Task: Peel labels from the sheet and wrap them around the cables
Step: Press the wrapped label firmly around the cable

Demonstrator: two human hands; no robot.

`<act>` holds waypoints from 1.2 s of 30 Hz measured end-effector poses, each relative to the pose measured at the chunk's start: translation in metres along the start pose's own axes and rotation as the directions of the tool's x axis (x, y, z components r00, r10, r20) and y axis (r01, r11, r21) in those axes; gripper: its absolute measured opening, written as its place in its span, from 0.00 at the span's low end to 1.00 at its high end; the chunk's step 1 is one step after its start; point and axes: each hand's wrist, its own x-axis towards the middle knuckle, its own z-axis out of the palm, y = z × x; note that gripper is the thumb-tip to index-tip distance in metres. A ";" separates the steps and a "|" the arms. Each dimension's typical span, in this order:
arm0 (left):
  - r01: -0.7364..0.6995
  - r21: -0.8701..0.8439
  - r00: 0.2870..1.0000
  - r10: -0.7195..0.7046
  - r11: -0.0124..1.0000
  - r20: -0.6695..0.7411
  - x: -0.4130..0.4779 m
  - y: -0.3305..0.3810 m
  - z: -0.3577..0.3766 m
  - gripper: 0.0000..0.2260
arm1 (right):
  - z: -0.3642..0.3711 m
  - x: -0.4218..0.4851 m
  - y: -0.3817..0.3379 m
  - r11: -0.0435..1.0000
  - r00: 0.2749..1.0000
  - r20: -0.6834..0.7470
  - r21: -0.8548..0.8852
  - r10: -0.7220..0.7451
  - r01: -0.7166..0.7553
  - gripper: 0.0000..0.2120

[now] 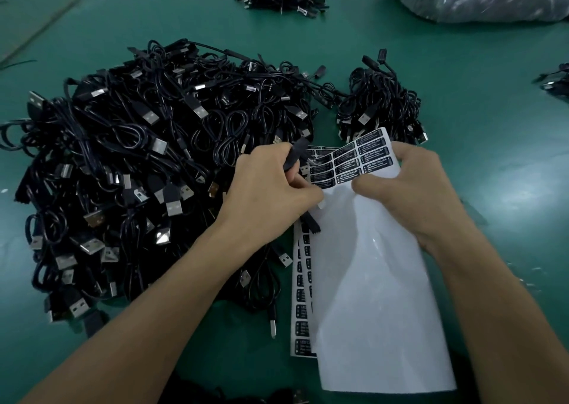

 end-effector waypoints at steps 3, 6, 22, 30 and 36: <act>0.009 0.030 1.000 -0.009 0.999 0.000 0.000 0.000 0.001 0.19 | 0.000 0.001 0.000 1.000 1.000 0.007 0.023 -0.014 0.014 0.10; -0.006 0.038 0.999 0.007 0.999 -0.041 0.001 0.002 0.000 0.20 | 0.003 0.001 0.001 1.000 0.999 0.048 0.021 -0.002 0.001 0.07; 0.056 -0.030 0.995 -0.058 0.998 -0.079 0.001 -0.001 0.000 0.22 | 0.011 -0.013 -0.008 0.913 0.902 -0.255 -0.310 -0.348 0.265 0.09; 0.076 -0.102 0.997 -0.079 0.992 -0.022 0.003 -0.004 0.000 0.22 | 0.029 -0.015 -0.005 0.902 0.930 -0.017 -0.251 -0.366 0.351 0.04; 0.072 -0.129 0.997 -0.074 0.989 -0.012 0.001 0.001 -0.004 0.22 | 0.027 -0.015 -0.006 0.943 0.949 0.001 -0.112 -0.317 0.315 0.14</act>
